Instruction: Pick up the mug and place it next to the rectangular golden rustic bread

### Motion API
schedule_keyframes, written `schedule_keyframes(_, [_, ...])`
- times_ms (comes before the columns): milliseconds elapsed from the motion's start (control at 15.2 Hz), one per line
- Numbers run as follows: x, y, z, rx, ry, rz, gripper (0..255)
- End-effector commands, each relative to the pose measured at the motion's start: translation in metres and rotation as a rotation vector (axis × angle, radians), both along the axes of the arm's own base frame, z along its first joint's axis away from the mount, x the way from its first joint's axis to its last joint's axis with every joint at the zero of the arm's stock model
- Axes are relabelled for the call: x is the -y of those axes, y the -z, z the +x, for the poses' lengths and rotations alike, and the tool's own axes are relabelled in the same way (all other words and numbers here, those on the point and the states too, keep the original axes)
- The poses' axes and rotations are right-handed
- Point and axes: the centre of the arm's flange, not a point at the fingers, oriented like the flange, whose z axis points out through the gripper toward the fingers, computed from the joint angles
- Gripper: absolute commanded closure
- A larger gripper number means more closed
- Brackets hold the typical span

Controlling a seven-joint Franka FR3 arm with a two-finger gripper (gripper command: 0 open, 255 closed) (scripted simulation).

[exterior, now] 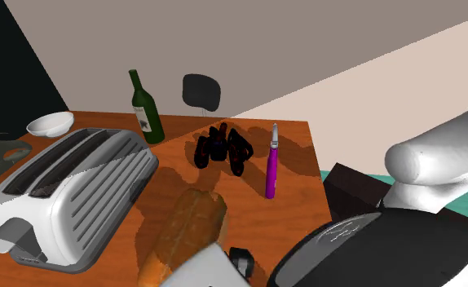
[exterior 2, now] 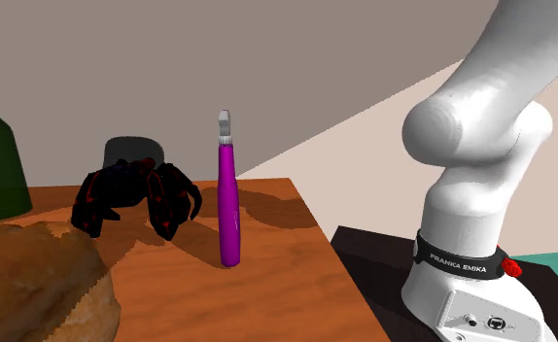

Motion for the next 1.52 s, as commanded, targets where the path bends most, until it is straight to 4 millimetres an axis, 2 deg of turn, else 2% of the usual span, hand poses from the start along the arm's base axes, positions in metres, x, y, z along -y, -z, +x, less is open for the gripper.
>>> schedule_keyframes(0, [0.020, -0.035, 0.066, -0.298, 0.172, 0.181, 0])
schedule_keyframes(132, [0.055, -0.041, 0.134, -0.574, 0.337, 0.342, 0])
schedule_keyframes(264, [0.099, -0.023, 0.193, -0.850, 0.503, 0.503, 0])
schedule_keyframes(330, [0.123, -0.006, 0.217, -0.988, 0.585, 0.584, 0])
schedule_keyframes(396, [0.132, 0.002, 0.225, -1.040, 0.617, 0.614, 0])
schedule_keyframes(858, [0.116, 0.031, 0.203, -1.040, 0.617, 0.614, 0])
schedule_keyframes(1386, [0.116, 0.031, 0.203, -1.040, 0.617, 0.614, 0])
schedule_keyframes(1452, [0.116, 0.031, 0.203, -1.040, 0.617, 0.614, 255])
